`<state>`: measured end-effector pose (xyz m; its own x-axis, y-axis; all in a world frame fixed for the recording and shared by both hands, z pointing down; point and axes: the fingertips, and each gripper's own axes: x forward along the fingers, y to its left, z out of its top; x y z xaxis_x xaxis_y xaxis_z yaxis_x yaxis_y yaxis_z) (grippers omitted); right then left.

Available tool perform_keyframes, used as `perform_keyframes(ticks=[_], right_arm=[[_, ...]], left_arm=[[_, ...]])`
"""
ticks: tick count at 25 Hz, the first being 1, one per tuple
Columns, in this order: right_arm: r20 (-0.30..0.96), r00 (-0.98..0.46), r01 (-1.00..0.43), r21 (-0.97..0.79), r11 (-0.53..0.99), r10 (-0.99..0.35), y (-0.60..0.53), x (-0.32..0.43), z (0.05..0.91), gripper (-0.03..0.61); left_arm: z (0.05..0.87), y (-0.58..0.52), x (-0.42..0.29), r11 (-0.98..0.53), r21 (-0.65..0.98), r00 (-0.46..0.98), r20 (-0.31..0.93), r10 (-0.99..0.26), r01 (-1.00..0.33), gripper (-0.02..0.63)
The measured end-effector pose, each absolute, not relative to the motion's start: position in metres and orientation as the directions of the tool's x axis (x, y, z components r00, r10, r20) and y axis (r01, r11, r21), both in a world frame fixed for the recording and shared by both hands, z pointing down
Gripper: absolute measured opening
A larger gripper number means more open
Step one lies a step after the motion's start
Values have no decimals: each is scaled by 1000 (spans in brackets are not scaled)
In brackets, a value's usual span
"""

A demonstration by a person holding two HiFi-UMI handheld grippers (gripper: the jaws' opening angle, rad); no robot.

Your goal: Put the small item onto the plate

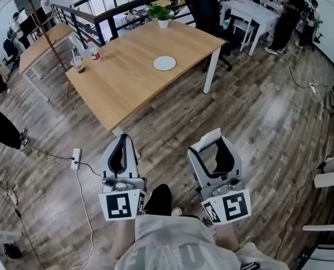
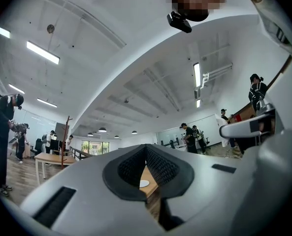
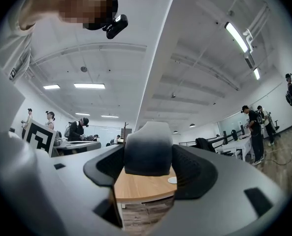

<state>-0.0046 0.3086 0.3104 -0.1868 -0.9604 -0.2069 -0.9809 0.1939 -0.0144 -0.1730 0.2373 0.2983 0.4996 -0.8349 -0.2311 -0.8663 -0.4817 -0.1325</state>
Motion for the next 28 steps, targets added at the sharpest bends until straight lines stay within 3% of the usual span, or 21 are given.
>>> perform_keyframes(ticks=[8, 14, 22, 28], right_arm=[[-230, -202, -979, 36, 199, -952, 272, 19, 337, 311], [-132, -206, -978, 20, 205, -969, 202, 37, 368, 311], [-127, -185, -982, 0, 187, -974, 77, 63, 337, 310], [-128, -171, -985, 12, 171, -977, -23, 87, 319, 311]], left_arm=[[324, 202, -145, -469, -148, 491, -324, -809, -870, 9], [341, 127, -137, -465, -56, 455, -343, -822, -883, 9], [310, -19, -99, -401, -239, 459, -285, -842, -884, 9], [299, -118, -68, -440, -209, 484, -269, -833, -873, 9]])
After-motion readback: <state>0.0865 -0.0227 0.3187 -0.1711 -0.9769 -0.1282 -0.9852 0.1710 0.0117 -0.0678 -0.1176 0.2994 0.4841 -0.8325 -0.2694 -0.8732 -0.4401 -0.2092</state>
